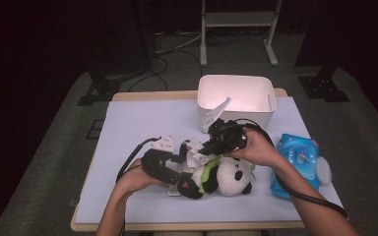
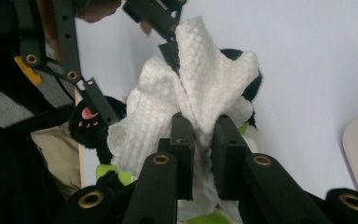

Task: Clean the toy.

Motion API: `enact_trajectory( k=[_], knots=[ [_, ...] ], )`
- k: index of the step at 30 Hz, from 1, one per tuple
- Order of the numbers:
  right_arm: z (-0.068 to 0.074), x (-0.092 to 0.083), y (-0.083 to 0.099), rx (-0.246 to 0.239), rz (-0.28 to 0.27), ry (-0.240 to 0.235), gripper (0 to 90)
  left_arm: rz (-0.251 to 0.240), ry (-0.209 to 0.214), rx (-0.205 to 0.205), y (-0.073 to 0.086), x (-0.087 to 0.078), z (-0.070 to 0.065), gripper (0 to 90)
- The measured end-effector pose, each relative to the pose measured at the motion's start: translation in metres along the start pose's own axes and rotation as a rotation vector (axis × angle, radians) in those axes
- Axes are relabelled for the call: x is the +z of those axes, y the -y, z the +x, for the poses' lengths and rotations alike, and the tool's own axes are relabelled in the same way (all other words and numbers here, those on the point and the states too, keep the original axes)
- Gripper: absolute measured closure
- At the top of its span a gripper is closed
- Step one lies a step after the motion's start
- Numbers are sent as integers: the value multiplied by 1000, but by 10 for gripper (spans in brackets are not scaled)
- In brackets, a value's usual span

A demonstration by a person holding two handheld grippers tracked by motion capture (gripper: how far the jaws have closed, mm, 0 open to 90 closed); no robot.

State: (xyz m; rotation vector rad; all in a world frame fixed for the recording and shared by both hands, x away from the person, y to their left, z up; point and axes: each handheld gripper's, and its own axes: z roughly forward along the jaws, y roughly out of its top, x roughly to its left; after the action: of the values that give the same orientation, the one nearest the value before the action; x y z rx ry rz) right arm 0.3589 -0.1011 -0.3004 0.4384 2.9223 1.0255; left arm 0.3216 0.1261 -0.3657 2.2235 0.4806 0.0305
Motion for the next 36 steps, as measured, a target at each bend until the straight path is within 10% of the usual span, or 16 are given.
enact_trajectory(
  k=[7, 19, 36],
  knots=[
    [-6, -12, -2, 36, -79, 17, 799, -4, 12, -7, 1, 3, 2, 293],
    [-16, 19, -10, 34, 49, 38, 797, 9, 4, -6, 0, 4, 1, 306],
    [-33, -10, 41, 122, 107, 64, 797, 26, -16, 4, -2, 6, 0, 308]
  ],
)
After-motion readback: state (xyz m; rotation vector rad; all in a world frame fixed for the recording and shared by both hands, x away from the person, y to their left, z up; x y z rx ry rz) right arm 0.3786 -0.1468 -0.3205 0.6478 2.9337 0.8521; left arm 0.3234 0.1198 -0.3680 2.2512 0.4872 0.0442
